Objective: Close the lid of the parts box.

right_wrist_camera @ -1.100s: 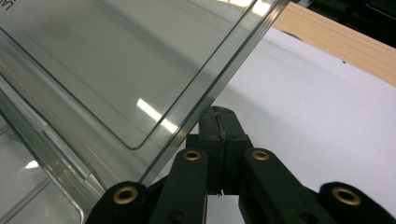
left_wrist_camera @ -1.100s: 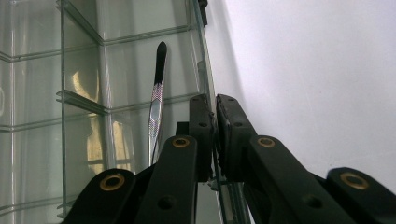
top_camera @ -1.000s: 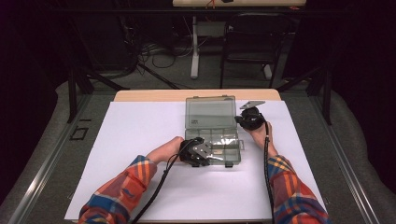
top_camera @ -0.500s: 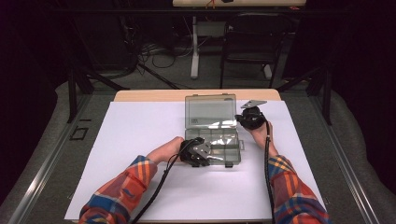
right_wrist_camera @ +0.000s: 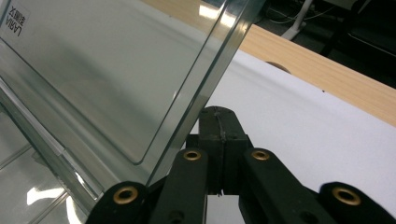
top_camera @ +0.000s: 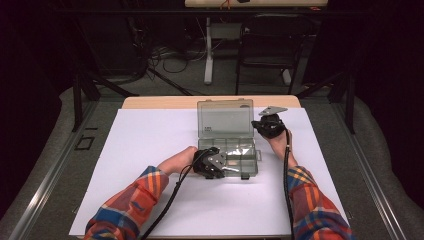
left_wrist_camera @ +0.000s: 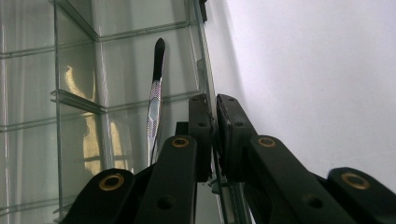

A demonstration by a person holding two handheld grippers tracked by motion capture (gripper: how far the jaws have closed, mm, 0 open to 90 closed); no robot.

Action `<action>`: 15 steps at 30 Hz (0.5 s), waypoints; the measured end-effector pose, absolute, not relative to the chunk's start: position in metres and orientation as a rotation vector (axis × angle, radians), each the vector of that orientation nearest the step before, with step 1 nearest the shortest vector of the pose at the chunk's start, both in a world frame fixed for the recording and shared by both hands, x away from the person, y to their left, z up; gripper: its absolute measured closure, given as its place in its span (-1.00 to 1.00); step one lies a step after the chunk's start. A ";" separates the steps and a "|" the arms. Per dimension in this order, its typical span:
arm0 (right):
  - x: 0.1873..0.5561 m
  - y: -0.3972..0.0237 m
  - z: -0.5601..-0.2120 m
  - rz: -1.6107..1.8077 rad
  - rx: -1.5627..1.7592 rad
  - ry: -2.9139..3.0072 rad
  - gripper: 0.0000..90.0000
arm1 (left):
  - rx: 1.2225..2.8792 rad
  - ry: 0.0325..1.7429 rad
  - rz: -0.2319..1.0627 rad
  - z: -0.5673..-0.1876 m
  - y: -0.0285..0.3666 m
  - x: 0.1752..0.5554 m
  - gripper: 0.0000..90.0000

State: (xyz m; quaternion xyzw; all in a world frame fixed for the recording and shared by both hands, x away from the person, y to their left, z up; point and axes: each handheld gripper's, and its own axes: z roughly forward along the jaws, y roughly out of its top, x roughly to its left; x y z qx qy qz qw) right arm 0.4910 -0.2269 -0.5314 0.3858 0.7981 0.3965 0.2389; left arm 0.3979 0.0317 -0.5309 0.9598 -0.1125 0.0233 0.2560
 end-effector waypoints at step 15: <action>0.488 -0.229 -0.527 1.144 1.020 2.150 1.00 | 2.637 -0.320 0.071 -0.529 0.029 0.398 0.89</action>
